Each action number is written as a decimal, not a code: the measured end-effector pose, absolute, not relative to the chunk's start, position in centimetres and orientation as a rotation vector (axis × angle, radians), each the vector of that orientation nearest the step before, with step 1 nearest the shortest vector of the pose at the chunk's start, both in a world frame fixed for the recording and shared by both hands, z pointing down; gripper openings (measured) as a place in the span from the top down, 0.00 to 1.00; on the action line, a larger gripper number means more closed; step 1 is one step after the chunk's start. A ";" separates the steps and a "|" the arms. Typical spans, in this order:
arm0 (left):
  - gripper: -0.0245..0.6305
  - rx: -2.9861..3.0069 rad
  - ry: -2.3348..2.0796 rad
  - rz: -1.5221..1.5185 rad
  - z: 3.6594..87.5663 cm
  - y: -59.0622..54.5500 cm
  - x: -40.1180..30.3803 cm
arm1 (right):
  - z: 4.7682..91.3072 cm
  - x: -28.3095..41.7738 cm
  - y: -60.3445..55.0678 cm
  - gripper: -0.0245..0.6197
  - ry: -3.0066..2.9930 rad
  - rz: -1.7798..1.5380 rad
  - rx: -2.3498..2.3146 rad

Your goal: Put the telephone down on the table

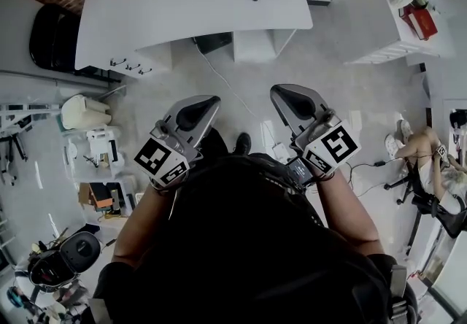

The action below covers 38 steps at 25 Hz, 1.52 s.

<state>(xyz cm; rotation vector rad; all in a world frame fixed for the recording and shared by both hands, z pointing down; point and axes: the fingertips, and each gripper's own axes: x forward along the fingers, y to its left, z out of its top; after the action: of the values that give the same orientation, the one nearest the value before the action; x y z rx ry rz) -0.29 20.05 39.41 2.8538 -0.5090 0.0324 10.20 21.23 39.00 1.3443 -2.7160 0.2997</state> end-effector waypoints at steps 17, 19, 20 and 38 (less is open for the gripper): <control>0.95 2.855 -0.513 0.063 39.9 25.0 -5.8 | 38.9 4.7 25.5 0.93 -2.730 0.309 1.350; 0.95 2.857 -0.498 0.059 39.9 25.6 -7.5 | 38.8 2.8 26.2 0.93 -2.721 0.312 1.360; 0.95 2.858 -0.488 0.055 39.9 26.0 -8.6 | 38.8 1.8 26.5 0.93 -2.715 0.314 1.368; 0.95 2.890 -0.375 -0.021 38.1 33.9 -24.4 | 38.3 -14.5 34.8 0.94 -2.658 0.275 1.462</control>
<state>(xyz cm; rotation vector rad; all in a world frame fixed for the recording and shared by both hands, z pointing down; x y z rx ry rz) -24.42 33.87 38.12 2.8900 -0.3751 -0.0208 -14.50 34.79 38.32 1.4624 -2.6583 0.2751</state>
